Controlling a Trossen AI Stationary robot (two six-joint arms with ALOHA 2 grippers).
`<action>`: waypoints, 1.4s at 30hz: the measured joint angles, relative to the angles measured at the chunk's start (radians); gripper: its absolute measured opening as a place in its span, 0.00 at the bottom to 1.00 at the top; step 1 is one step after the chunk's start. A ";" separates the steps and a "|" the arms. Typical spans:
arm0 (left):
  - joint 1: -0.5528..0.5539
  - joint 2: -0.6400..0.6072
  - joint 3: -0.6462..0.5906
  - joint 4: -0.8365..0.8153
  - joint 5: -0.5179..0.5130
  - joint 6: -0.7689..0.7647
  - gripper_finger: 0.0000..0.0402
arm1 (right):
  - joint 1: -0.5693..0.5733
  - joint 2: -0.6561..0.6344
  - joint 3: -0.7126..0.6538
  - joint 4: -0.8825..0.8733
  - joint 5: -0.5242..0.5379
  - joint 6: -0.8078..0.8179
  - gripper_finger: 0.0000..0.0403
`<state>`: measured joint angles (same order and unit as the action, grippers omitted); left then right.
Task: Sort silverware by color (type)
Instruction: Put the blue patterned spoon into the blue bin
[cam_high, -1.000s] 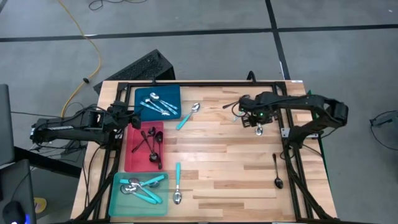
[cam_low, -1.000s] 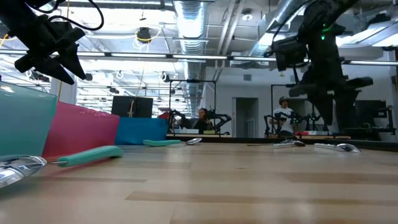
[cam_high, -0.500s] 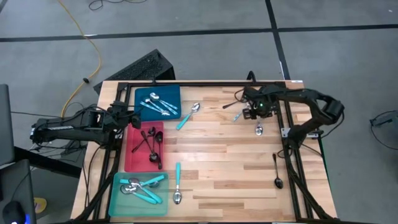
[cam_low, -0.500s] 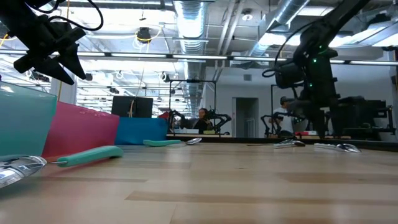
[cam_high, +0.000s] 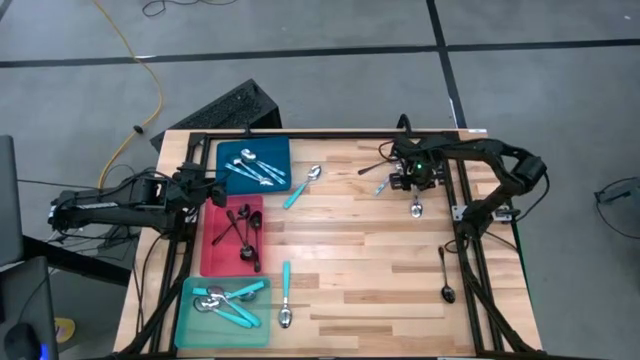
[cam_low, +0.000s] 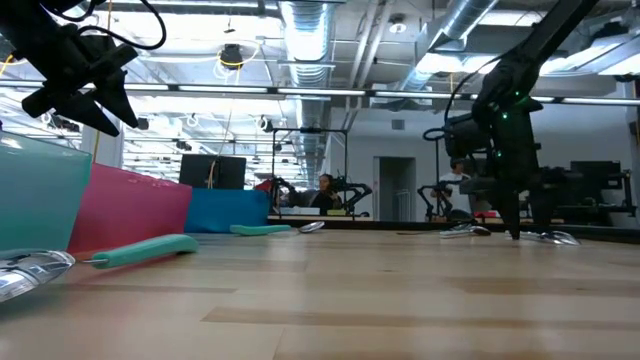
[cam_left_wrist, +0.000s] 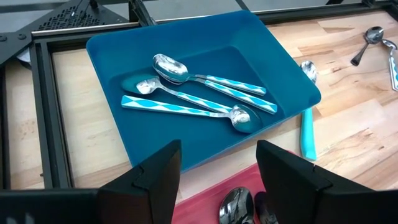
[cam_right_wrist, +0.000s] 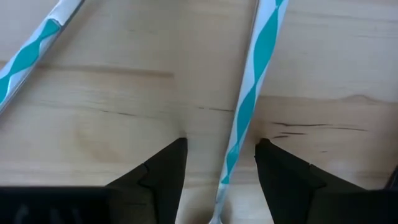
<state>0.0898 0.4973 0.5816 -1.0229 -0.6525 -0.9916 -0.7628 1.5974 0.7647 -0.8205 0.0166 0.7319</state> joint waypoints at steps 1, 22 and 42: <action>0.000 0.000 0.000 0.000 -0.001 0.000 0.48 | 0.000 0.005 0.001 0.001 0.000 -0.002 0.53; 0.000 0.000 0.000 -0.001 -0.009 0.000 0.48 | 0.004 0.017 -0.002 0.052 -0.011 0.002 0.19; 0.000 0.000 0.000 -0.001 -0.013 0.000 0.48 | 0.007 -0.177 -0.001 0.052 -0.004 0.069 0.09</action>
<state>0.0898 0.4973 0.5816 -1.0237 -0.6655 -0.9916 -0.7556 1.4200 0.7634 -0.7687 0.0125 0.8014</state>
